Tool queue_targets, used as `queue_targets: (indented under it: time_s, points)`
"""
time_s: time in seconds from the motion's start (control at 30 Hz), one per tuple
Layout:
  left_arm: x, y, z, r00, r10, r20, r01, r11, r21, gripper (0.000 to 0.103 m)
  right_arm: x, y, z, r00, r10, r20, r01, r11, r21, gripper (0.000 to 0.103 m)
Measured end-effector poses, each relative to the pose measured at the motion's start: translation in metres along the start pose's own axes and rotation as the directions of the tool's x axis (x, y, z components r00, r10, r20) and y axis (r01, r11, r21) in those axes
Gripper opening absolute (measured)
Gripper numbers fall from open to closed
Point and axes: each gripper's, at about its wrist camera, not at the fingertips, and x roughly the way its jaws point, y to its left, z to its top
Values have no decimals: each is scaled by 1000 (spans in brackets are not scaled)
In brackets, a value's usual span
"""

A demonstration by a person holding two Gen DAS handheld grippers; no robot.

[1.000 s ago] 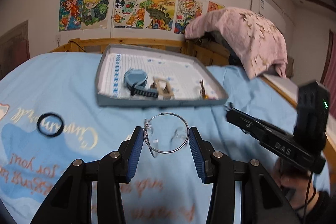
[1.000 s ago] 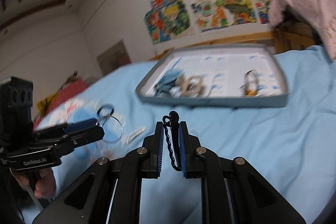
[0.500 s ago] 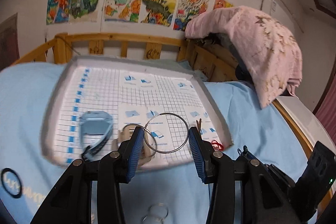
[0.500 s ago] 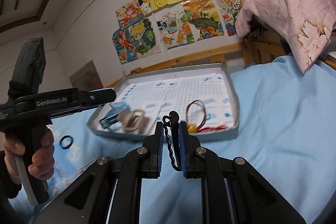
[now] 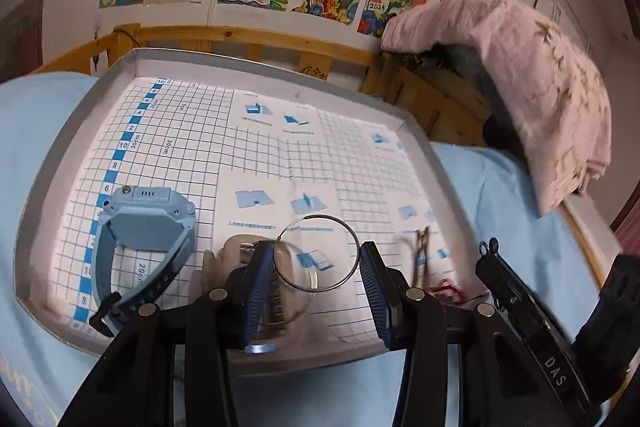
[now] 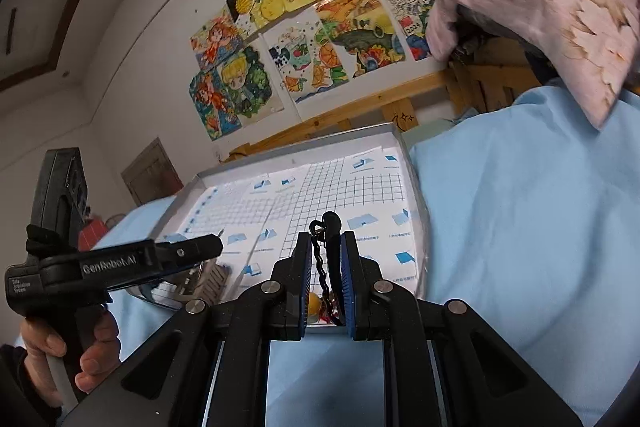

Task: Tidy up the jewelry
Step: 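Carry the hoop and striped bracelet into the grey tray and open both tools, then withdraw both open tools from the tray toward the remaining jewelry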

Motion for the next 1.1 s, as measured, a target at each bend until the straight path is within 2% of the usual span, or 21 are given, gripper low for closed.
queue_targets:
  time_s: [0.2,0.33,0.37,0.47,0.57,0.63,0.67,0.7,0.77,0.83,0.9,0.97,1.1]
  points:
    - [1,-1,0,999,33,28,-35,998,49,43,21,3,-8,995,-56,-81,55,998,-16,13]
    - [2,0,-2,998,50,27,-52,997,60,43,20,1,-9,995,-60,-84,60,998,-5,14]
    - [1,0,-2,998,49,27,-51,997,64,44,20,2,-9,995,-61,-83,61,998,-5,17]
    - [-3,1,-3,1000,26,8,-27,997,67,49,12,4,-11,995,-71,-68,71,997,-8,40]
    - [-11,3,0,1000,10,7,-11,998,57,52,4,6,-8,996,-80,-43,80,997,-10,40]
    - [-19,4,1,1000,4,20,-5,999,42,62,-3,8,-6,996,-89,-26,89,996,-20,40]
    - [-25,5,1,999,5,33,-6,999,34,71,-7,10,-5,995,-96,-17,95,995,-26,42]
    - [-29,5,1,999,11,47,-12,1000,29,77,-10,11,-4,995,-100,-11,100,995,-30,49]
    - [-45,5,2,997,13,79,-15,1000,25,79,-17,13,-2,994,-106,3,106,994,-38,55]
    - [-55,5,3,995,32,91,-34,999,23,85,-26,16,0,994,-112,14,113,993,-45,58]
    - [-72,6,1,990,68,120,-70,997,15,97,-37,19,2,993,-113,25,114,992,-51,67]
    - [-94,6,-2,981,101,168,-103,995,6,103,-49,25,5,994,-110,28,112,992,-62,76]
    - [-133,5,-12,960,147,240,-156,988,19,103,-82,42,11,995,-85,49,90,991,-103,98]
